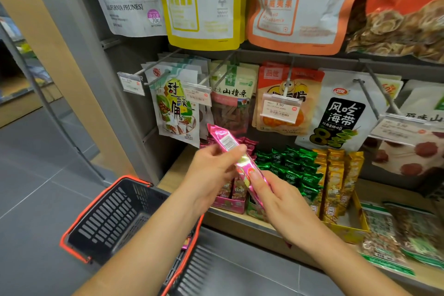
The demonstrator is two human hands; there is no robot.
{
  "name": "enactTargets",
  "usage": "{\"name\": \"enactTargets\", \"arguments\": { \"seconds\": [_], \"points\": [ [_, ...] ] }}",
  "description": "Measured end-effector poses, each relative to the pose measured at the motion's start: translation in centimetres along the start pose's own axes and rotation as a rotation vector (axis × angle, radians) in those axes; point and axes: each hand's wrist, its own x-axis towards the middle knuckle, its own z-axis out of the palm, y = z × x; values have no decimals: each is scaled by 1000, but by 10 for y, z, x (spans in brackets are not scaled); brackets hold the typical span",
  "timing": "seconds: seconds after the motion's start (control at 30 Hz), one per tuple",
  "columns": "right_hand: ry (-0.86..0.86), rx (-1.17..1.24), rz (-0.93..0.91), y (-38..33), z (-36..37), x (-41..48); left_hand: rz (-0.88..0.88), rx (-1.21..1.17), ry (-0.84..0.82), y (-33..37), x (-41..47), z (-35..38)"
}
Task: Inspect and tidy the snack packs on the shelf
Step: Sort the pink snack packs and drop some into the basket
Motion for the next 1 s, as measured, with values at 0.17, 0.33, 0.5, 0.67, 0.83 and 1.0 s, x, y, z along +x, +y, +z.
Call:
{"name": "enactTargets", "arguments": {
  "seconds": [0.17, 0.33, 0.5, 0.67, 0.83, 1.0],
  "points": [
    [-72, 124, 4, -3, -7, 7, -7, 217, -58, -1, -3, 4],
    [-47, 367, -21, -7, -25, 17, -7, 611, -290, -5, -12, 7],
    [109, 468, -28, -3, -24, 16, -32, 568, -291, -10, -9, 13],
    [283, 759, 71, 2, -45, 18, -51, 741, -277, -16, -7, 6],
    [342, 855, 134, 8, -54, 16, -131, 746, -351, -10, -6, -8],
    [388, 934, 149, 8, -61, 17, -111, 821, -347, 3, -5, -24]
  ]
}}
